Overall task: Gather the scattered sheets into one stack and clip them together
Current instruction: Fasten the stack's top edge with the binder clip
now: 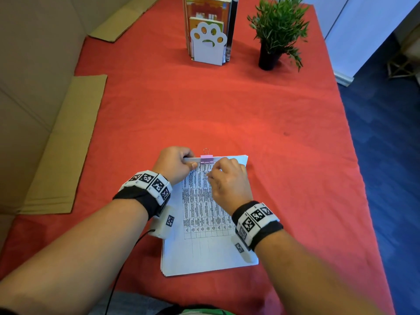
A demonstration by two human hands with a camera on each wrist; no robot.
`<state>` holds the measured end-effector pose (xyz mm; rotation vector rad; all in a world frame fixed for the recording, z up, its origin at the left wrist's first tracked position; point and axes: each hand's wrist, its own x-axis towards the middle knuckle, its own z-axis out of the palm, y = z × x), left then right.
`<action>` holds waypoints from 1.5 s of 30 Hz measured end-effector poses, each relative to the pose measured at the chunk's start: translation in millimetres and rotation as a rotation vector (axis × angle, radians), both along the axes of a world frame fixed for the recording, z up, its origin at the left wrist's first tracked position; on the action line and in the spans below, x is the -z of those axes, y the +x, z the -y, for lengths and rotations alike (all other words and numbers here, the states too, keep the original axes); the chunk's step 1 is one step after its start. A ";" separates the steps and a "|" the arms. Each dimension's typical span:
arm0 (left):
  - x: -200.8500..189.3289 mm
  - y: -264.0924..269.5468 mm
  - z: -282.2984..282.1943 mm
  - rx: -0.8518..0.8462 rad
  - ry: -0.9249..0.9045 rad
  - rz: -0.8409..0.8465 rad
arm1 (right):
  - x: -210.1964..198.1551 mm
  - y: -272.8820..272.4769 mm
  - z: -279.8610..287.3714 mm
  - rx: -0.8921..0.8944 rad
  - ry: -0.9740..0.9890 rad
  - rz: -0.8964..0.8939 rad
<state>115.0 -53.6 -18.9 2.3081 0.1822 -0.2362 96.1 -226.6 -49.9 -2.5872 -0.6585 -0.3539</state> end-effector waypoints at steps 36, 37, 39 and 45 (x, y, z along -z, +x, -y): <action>18.1 -45.1 -37.7 -0.016 0.279 -0.237 | 2.7 35.2 112.7 0.746 0.706 -0.786; 26.0 -57.0 -36.6 0.001 0.338 -0.323 | 4.4 42.6 117.7 0.777 0.713 -0.782; 32.7 -74.1 -33.0 0.019 0.421 -0.451 | 8.9 59.9 124.9 0.823 0.726 -0.780; 36.9 -84.6 -27.8 0.015 0.483 -0.472 | 15.3 102.3 123.8 0.860 0.684 -0.850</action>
